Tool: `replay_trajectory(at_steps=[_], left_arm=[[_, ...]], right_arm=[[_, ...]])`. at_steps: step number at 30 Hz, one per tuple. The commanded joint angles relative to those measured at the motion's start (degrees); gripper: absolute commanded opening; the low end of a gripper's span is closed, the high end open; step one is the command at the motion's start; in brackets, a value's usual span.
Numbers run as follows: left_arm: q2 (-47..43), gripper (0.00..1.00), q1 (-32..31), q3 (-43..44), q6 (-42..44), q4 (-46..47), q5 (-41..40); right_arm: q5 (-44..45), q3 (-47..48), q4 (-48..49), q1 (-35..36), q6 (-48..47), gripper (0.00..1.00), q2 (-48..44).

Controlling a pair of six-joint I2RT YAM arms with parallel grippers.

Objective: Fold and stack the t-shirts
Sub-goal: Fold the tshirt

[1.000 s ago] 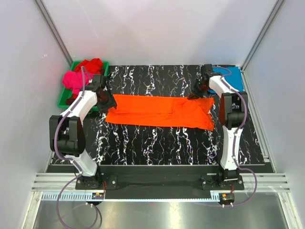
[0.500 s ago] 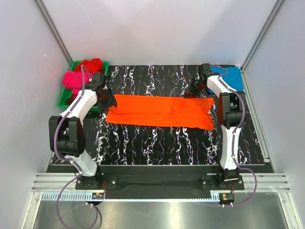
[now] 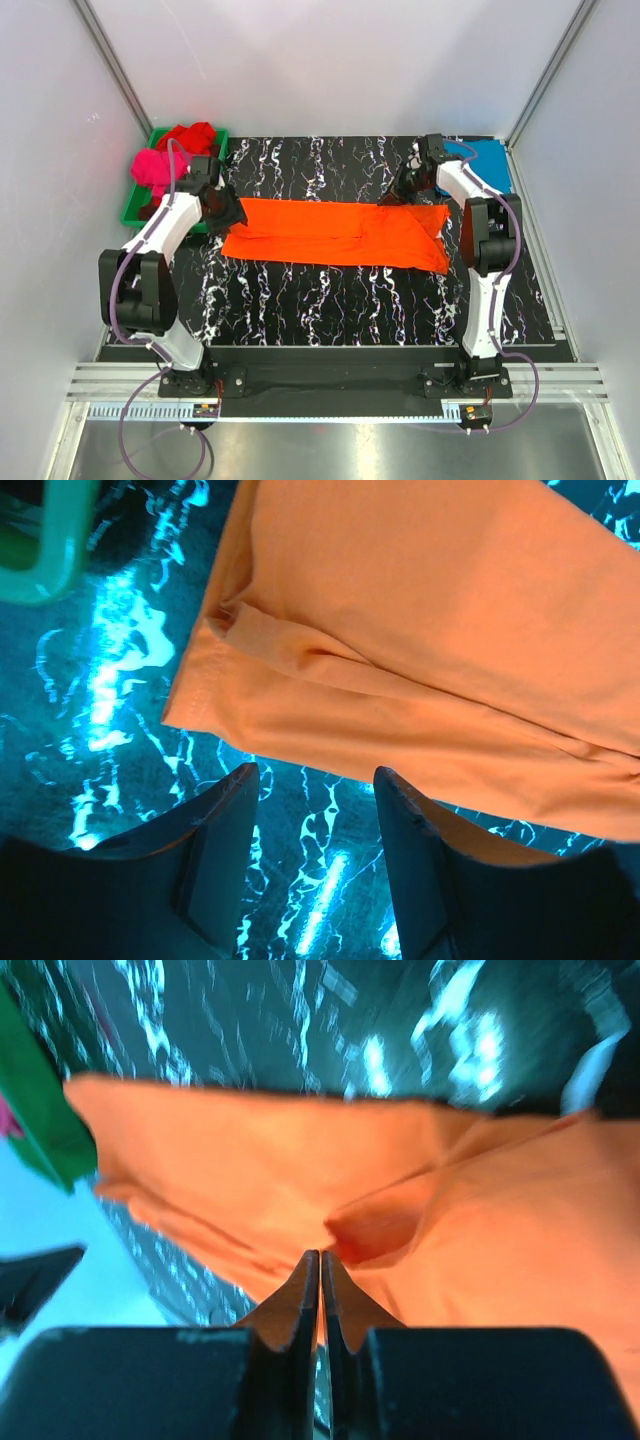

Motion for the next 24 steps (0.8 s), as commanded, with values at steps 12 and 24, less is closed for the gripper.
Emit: replay_trajectory(at_steps=[12,24], left_arm=[[11.38,0.55,1.04,0.88,0.63,4.91,-0.43],[13.41,0.56,1.65,0.97,0.19,3.24,-4.57]], right_arm=[[-14.34,-1.05,12.53,3.28,1.23,0.17,8.60],[-15.93,8.61,8.15,3.37,-0.61,0.34,10.55]])
